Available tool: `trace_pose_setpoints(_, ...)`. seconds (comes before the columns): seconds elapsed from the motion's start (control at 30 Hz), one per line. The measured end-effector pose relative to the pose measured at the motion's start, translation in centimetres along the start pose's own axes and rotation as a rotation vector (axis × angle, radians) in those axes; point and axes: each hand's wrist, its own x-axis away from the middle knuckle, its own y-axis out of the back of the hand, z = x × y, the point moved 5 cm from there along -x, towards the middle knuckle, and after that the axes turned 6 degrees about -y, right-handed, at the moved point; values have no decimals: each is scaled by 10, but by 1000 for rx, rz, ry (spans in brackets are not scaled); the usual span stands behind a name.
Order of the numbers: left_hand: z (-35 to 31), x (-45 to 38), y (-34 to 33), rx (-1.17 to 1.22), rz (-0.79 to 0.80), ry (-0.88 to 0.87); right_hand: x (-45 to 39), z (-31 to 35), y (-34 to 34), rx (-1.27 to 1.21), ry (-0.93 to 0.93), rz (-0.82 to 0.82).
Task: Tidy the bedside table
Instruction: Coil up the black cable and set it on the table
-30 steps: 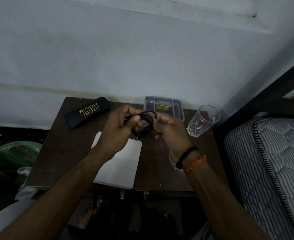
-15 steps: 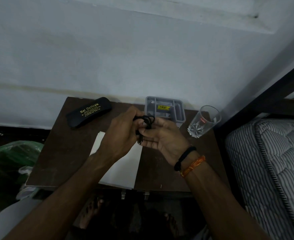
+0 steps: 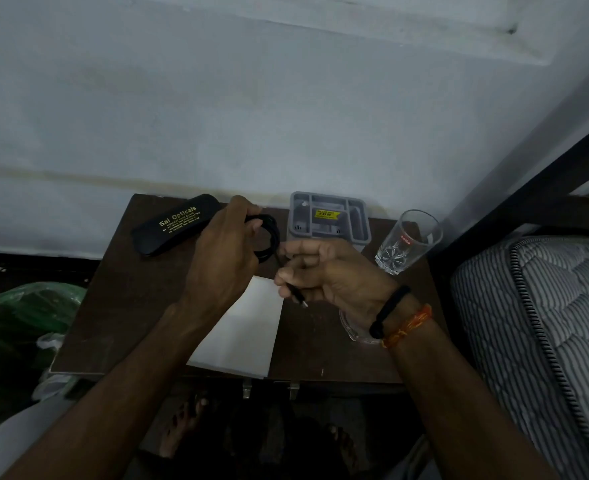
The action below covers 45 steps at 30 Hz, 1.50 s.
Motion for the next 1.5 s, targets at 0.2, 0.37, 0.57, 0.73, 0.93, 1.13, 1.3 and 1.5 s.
trace_pose_setpoints(0.2,4,-1,-12,52,108,21,-4,3,19,700,252,-251)
trace_pose_setpoints(0.37,9,4,-22,519,95,326,-6,1,25,889,418,-539)
trace_pose_setpoints(0.57,4,9,-29,928,112,488,-7,5,26,772,481,-703)
trace_pose_setpoints(0.73,0,10,-36,999,187,494,-10,-2,31,226,384,-719)
trace_pose_setpoints(0.93,0,8,-29,832,118,408,-13,-11,25,-167,207,-476)
trace_pose_setpoints(1.13,0,8,-27,707,89,345,-16,-15,24,-288,164,-386)
trace_pose_setpoints(1.3,4,6,-22,779,-9,355,-21,-8,19,-311,188,-295)
trace_pose_setpoints(1.5,5,5,-18,584,-45,248,-21,-1,6,-8,290,-294)
